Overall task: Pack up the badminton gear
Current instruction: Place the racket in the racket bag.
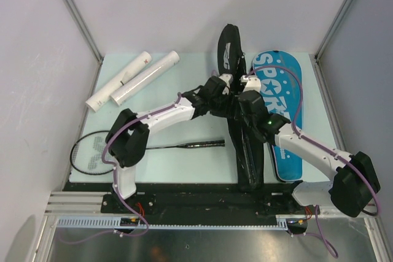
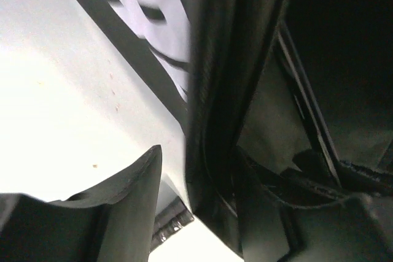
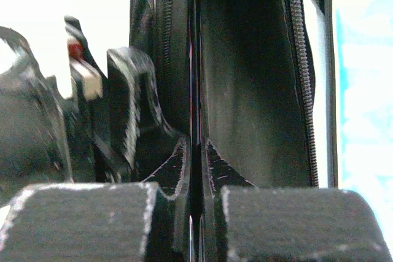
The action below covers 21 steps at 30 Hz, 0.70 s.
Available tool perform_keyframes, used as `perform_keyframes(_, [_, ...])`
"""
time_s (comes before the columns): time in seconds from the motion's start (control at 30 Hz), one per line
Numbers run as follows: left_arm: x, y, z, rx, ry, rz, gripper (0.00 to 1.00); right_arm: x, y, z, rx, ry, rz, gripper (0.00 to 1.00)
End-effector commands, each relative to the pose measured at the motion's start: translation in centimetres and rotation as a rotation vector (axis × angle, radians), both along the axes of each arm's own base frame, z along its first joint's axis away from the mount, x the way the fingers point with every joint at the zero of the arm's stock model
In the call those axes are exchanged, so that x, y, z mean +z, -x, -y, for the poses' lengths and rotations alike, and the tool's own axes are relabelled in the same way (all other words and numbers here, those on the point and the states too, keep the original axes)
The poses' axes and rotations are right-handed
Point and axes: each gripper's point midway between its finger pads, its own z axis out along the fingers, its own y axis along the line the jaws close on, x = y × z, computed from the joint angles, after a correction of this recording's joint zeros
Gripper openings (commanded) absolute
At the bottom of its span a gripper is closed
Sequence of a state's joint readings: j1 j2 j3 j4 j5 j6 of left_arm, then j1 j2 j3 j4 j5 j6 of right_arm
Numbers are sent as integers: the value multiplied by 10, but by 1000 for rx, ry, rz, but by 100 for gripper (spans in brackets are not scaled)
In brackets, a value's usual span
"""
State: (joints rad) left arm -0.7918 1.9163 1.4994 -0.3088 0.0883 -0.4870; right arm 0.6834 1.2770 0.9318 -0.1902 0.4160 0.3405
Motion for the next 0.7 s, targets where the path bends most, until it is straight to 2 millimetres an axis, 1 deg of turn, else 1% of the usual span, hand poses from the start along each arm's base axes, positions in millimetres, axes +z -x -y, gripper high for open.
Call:
perform_keyframes(0.0, [4,21,4,25,-3,-18,50,68,-25,-10,-69,-124,188,0])
perform_keyframes(0.03, [-1,27,4,10,-2,-42,46,68,-25,-11,-64,-116,190,0])
perform_keyframes(0.07, [-3,28,6,-2,1,-51,34,69,-25,-10,-63,-104,195,0])
perform_keyframes(0.1, [-1,32,8,-26,13,-59,22,64,-26,-8,-61,-60,197,0])
perform_keyframes(0.13, [4,40,15,-89,41,-76,10,66,-28,-9,-57,-45,218,0])
perform_keyframes(0.17, [8,47,20,-135,68,-94,0,62,-29,-8,-44,-5,228,0])
perform_keyframes(0.2, [12,53,25,-183,91,-108,0,59,-33,-7,-30,35,251,0])
perform_keyframes(0.23, [21,64,33,-270,132,-123,0,58,-37,-6,-37,50,265,0])
perform_keyframes(0.27, [24,69,34,-302,146,-126,0,56,-40,0,-60,74,270,0])
perform_keyframes(0.3, [28,72,33,-336,154,-116,0,53,-42,2,-47,115,279,0])
perform_keyframes(0.33, [31,74,31,-344,160,-115,0,53,-46,2,-52,119,298,0])
perform_keyframes(0.37, [34,73,28,-344,167,-102,0,52,-49,5,-64,127,307,0])
perform_keyframes(0.4, [37,76,26,-365,180,-91,0,50,-52,5,-60,119,319,0])
perform_keyframes(0.43, [40,76,24,-375,188,-86,0,43,-55,5,-52,126,315,0])
perform_keyframes(0.47, [43,75,22,-383,203,-83,0,40,-58,8,-62,131,319,0])
perform_keyframes(0.53, [43,76,18,-392,213,-78,0,31,-62,10,-73,130,316,0])
perform_keyframes(0.57, [44,74,17,-393,220,-73,0,23,-65,8,-68,130,306,0])
perform_keyframes(0.6, [40,76,16,-400,225,-83,0,22,-69,8,-72,115,317,0])
perform_keyframes(0.63, [38,77,17,-412,235,-90,0,15,-71,9,-69,115,313,0])
perform_keyframes(0.67, [38,76,19,-415,246,-84,0,3,-74,7,-62,126,293,0])
